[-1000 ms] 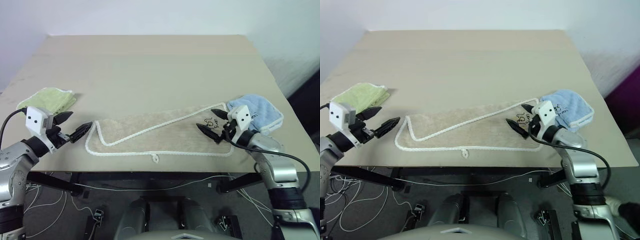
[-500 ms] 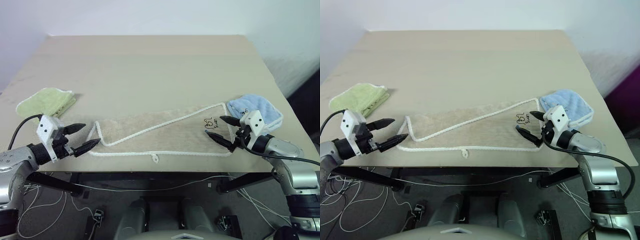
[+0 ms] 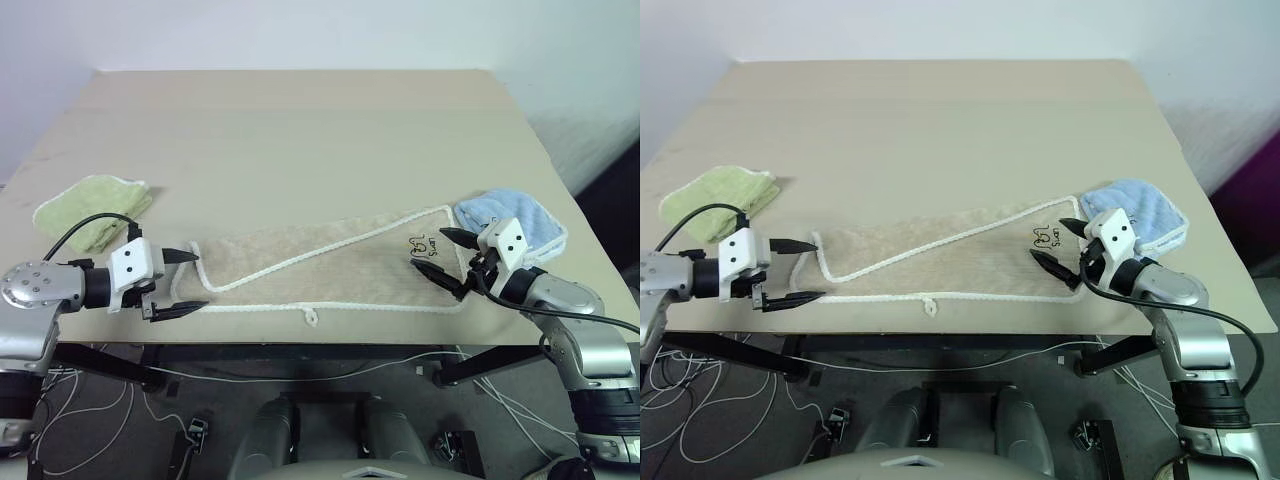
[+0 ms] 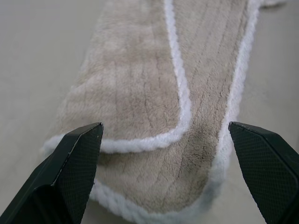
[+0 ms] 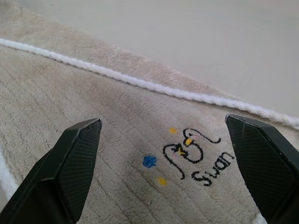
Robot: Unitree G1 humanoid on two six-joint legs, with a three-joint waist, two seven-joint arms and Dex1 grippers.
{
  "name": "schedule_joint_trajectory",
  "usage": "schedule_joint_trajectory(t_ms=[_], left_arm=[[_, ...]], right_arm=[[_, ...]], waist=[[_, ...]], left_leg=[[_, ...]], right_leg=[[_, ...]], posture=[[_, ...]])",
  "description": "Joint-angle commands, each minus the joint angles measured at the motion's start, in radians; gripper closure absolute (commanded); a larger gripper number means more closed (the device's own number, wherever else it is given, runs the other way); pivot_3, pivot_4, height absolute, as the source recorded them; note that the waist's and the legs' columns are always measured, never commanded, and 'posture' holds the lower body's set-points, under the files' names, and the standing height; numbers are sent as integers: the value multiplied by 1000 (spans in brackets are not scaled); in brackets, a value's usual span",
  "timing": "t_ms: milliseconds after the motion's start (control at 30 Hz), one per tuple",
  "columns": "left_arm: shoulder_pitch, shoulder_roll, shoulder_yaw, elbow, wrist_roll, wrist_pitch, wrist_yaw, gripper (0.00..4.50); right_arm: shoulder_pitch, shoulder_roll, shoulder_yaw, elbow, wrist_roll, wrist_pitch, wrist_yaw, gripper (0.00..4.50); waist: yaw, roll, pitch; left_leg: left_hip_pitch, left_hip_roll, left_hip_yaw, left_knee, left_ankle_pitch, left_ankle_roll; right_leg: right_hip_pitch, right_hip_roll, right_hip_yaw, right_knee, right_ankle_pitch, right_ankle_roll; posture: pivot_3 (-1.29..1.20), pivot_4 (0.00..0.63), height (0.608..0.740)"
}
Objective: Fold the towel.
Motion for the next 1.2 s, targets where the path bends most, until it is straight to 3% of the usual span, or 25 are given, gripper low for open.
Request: schedule_joint_trajectory(t_ms=[33, 267, 333, 733, 1033, 1200], left_arm=[[-69, 4, -65, 99, 78, -119, -33, 0], [-177, -37, -151, 243, 139, -226, -40, 0], [-196, -49, -158, 272, 136, -239, -45, 372], [-201, -65, -132, 311, 89, -251, -83, 4314], [-158, -63, -44, 224, -58, -85, -80, 4437], [-106, -48, -22, 154, -70, -34, -75, 4437]], right_arm=[[3, 7, -14, -64, 6, -2, -20, 44], [34, 6, -27, -110, 12, 15, -44, 44], [42, 4, -30, -118, 14, 19, -47, 0], [38, 2, -34, -77, 9, -16, -30, 0], [-13, 2, -14, -46, -3, -29, -14, 0], [-35, 3, -5, -32, -10, -29, -5, 0]], waist=[[0, 0, 0], [1, 0, 0], [1, 0, 0], [-1, 0, 0], [-2, 0, 0], [-2, 0, 0]], left_leg=[[0, 0, 0, 0, 0, 0], [0, 0, 0, 1, 0, 0], [0, 0, 0, 1, 0, 1], [0, 0, 0, 3, 0, 1], [0, 1, 0, 3, 0, 1], [0, 1, 0, 3, 0, 2]], right_leg=[[0, 0, 0, 0, 0, 0], [0, 1, -2, 1, 0, 0], [1, 2, -2, 1, 0, 0], [1, 5, -2, 2, 0, 1], [1, 5, -1, 2, 0, 1], [1, 5, -1, 2, 0, 1]], posture=[[0, 150, 740], [0, 150, 740], [0, 150, 740], [0, 150, 740], [0, 150, 740], [0, 150, 740]])
